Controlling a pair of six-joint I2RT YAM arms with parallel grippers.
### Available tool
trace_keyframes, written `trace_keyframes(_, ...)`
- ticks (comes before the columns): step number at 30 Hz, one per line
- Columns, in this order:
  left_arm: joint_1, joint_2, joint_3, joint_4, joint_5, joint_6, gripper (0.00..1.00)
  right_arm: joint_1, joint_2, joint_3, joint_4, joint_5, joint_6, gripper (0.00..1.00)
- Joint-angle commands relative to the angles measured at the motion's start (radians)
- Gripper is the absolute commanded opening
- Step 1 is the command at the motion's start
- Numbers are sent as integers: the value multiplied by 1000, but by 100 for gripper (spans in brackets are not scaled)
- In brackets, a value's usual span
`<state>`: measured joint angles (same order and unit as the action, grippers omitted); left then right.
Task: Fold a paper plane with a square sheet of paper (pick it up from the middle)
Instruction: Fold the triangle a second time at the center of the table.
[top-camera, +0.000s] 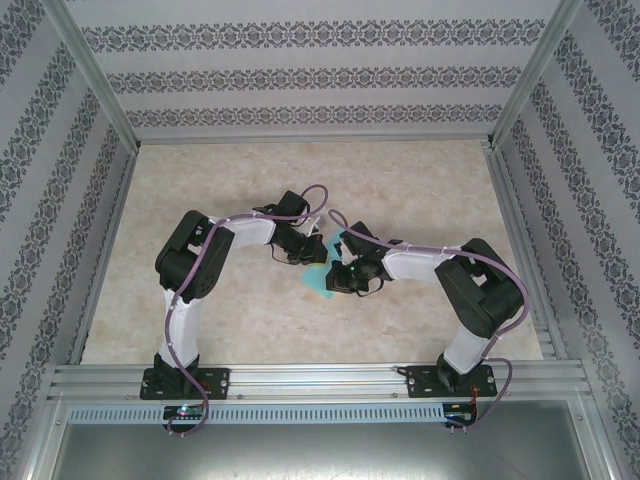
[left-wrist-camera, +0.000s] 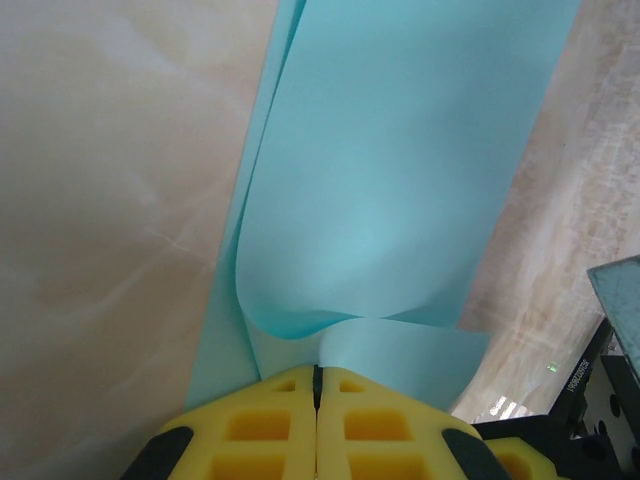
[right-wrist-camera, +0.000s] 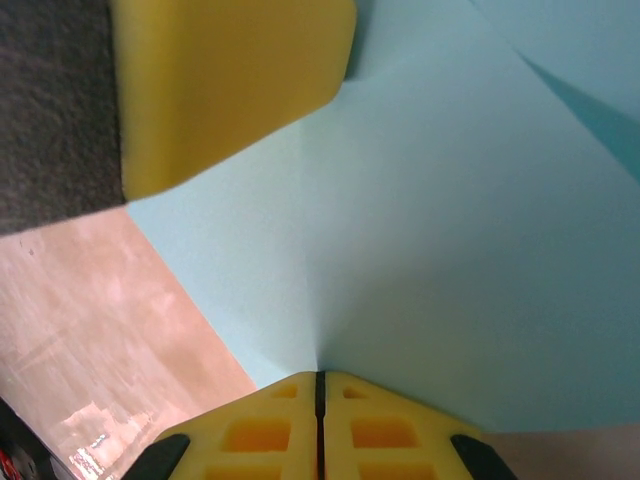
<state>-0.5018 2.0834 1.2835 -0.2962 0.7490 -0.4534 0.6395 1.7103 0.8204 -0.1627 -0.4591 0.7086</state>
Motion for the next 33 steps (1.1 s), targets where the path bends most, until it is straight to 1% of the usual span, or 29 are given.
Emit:
trace_keyframes(1,8,96,-35,-77,-150,33,7,26,-28,-52,-24,-17,28,8)
trace_keyframes(3,8,98,-35,-75,-150,33,8,32,-38,-69,-4,-27,44,8)
trace_keyframes(9,9,102,-34,-80,-149,39,7,41,-59,-98,-14,-23,54,8)
trace_keyframes(14,10,103,-35,-78,-148,41,7,40,-141,-84,-13,-37,80,8)
trace_keyframes(18,11,102,-35,-77,-143,39,7,22,-162,-79,86,-80,131,8)
trace_keyframes(20,11,102,-38,-75,-142,39,7,14,-149,-75,141,-86,157,8)
trace_keyframes(23,11,101,-41,-75,-140,42,7,8,-97,-44,145,-82,148,8)
trace_keyframes(28,11,98,-41,-77,-137,43,7,-13,-31,-42,162,-72,132,8)
trace_keyframes(33,12,100,-33,-81,-135,47,7,-14,-3,-85,167,-68,122,7)
